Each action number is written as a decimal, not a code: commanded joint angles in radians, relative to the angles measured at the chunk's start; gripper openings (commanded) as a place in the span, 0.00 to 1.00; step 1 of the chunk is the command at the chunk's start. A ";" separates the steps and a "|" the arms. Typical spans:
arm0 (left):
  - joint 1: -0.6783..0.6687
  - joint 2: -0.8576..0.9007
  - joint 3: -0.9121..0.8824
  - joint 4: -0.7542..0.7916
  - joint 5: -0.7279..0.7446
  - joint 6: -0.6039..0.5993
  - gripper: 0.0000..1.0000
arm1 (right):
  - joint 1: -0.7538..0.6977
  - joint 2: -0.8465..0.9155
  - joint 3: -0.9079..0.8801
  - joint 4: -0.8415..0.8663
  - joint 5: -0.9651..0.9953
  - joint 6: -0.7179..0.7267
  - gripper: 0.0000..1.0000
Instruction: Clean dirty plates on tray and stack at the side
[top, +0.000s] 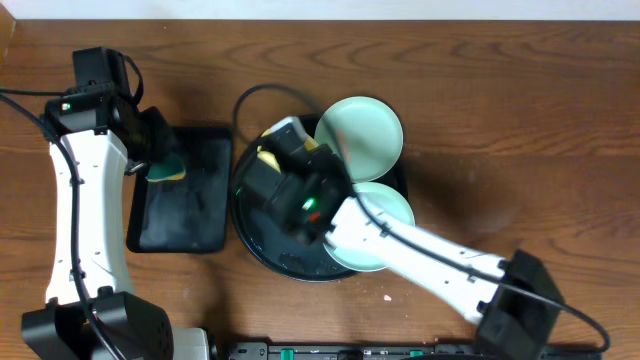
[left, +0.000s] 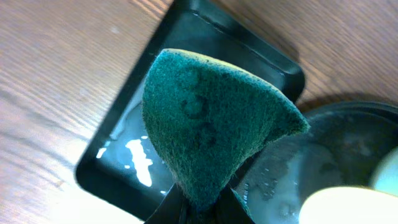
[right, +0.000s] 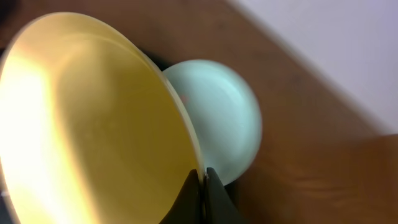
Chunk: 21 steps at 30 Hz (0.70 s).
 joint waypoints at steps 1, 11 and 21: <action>-0.030 0.000 -0.006 -0.003 0.063 0.016 0.07 | -0.157 -0.111 0.018 0.005 -0.419 0.045 0.01; -0.158 0.000 -0.006 -0.001 0.061 0.016 0.07 | -0.733 -0.241 0.018 -0.106 -1.003 0.028 0.01; -0.163 0.000 -0.006 0.006 0.051 0.016 0.07 | -1.145 -0.238 -0.105 -0.194 -0.891 -0.172 0.01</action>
